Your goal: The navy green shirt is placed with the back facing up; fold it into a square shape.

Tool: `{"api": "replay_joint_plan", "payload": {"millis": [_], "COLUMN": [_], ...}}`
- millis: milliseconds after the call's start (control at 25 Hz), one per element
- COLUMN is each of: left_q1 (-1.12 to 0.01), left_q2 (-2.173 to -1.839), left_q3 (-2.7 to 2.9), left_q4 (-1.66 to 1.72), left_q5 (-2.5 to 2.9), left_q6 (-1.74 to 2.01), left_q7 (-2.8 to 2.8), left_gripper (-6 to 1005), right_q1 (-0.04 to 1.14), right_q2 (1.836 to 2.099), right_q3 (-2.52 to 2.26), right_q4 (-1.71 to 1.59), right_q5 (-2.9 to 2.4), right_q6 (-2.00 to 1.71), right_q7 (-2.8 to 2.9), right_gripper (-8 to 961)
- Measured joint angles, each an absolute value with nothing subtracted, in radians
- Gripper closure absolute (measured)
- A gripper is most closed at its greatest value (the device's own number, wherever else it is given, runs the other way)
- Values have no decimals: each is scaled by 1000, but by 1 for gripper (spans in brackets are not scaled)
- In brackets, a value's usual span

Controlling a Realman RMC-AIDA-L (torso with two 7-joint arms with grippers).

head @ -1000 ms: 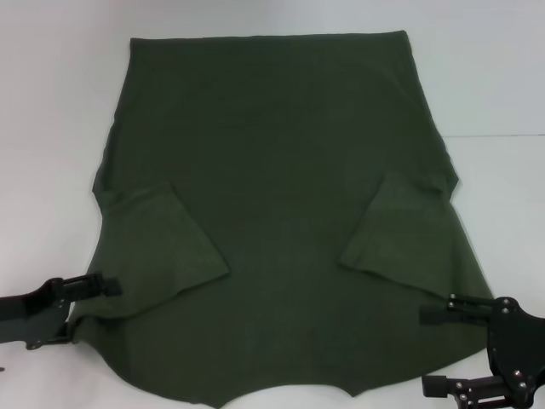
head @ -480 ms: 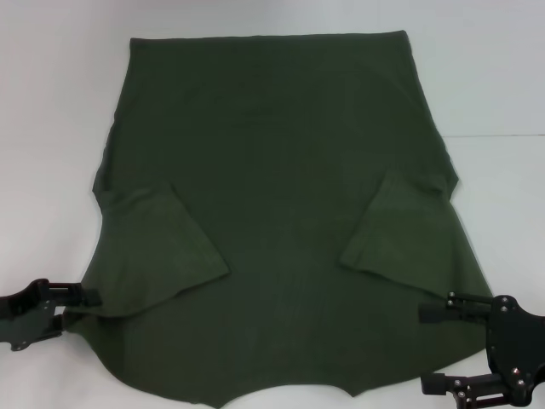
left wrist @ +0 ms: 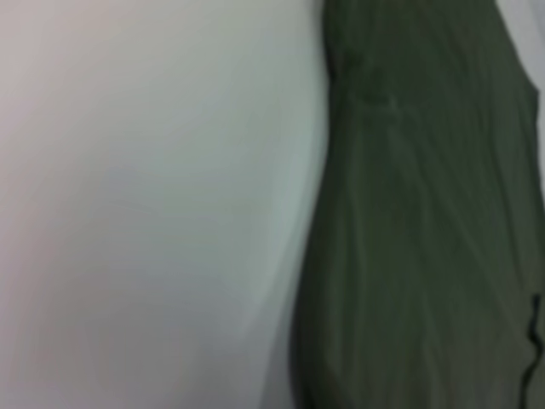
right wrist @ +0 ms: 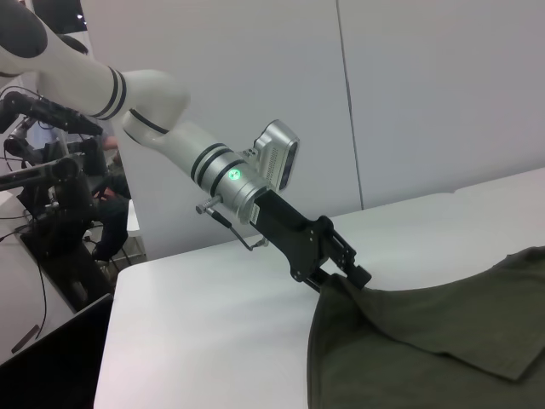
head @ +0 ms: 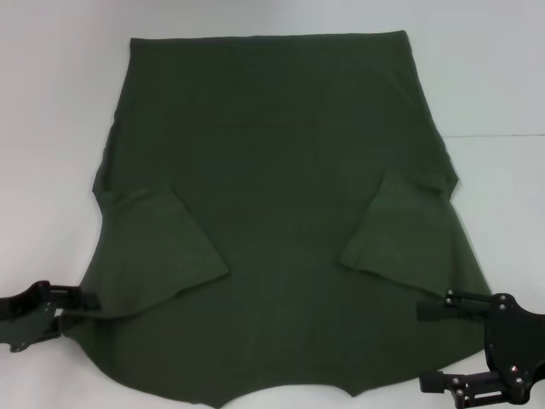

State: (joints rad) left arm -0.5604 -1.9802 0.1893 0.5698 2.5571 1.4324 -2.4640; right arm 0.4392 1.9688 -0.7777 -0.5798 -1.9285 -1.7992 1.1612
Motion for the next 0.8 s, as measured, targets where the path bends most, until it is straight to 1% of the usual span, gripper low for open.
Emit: {"api": "replay_joint_plan", "payload": {"millis": [80,280,520,720,800], "left_q1": [-561,-561,-564,-571,-574], "left_q2": [-1980,-1983,-1979,-1973,-1971], "left_q3": [198,212,212,207,205], "left_q4": [570,570,573,577,577], "left_q5": [2566,2566,2567,2566,2562], "left_q6": [1420,1405,1405,1414,1413], "left_q7": [-2464,-2459,-2447,-2433,-2422], "left_gripper": [570,691,900,996,996], "right_q1": [440,444,447,465,485], "right_q2": [1970,1974,1978,1978,1972], "right_q3": [-778,-778,-772,-671,-625], "right_q4": [-580,-580,-573,-573,-583], "right_q5": [-1928,-1931,-1929,-1925,-1925], "right_q6": [-1799,-1799,-1778,-1761,-1750], "right_q7": [1161,1167,1191,1307,1432], "right_gripper": [25,25,25,25,25]}}
